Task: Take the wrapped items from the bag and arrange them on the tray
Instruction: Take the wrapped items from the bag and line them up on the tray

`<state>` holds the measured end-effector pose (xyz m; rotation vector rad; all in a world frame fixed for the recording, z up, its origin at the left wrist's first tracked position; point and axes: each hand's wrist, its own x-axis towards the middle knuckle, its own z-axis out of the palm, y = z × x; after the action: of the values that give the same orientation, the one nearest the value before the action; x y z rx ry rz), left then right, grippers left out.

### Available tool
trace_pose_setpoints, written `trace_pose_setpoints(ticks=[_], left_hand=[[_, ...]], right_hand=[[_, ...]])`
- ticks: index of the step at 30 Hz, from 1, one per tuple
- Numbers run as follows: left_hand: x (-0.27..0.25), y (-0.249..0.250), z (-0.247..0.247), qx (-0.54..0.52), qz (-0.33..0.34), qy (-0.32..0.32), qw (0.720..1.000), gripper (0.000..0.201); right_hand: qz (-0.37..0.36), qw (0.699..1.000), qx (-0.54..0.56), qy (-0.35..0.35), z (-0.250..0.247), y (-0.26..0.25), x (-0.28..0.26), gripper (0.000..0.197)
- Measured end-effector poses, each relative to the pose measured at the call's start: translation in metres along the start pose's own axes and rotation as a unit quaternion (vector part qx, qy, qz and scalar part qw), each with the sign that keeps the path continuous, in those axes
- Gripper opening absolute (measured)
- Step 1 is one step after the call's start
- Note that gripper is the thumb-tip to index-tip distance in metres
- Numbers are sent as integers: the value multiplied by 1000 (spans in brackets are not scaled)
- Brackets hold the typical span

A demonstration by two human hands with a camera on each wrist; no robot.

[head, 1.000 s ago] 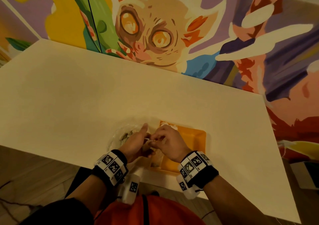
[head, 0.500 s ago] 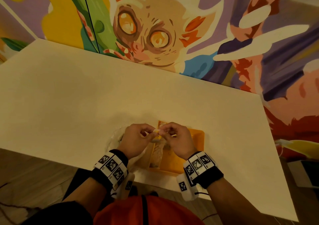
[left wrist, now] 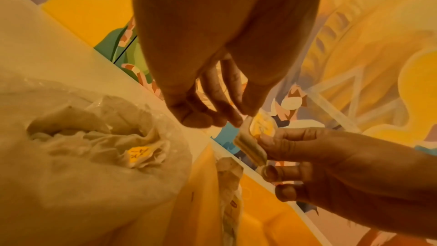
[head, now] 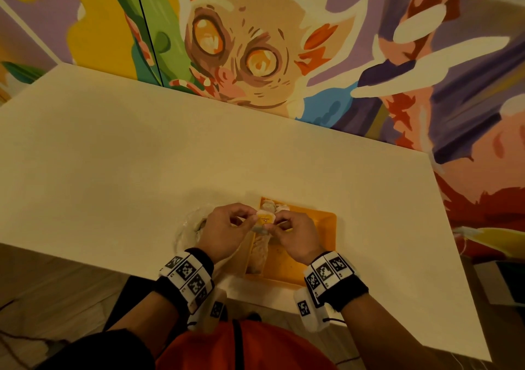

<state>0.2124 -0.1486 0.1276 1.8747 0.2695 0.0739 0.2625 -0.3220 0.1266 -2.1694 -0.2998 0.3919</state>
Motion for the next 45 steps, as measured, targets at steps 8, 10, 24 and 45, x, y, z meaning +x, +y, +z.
trace_pose_setpoints(ticks=[8,10,24,45], left_hand=[[-7,-5,6,169,-53,-79,981,26],[-8,-6,10,199,-55,-94,974,34],[-11,-10,24,265,-42,-119,956,33],[-14,-4,20,197,-27,-111,974,26]], right_hand=[[104,992,-70,1,-25,29,8,7],[137,987,-87,-15,-29,33,9,9],[253,955,-121,-101,0,38,19,10],[271,941,-197,-46,19,51,45,26]])
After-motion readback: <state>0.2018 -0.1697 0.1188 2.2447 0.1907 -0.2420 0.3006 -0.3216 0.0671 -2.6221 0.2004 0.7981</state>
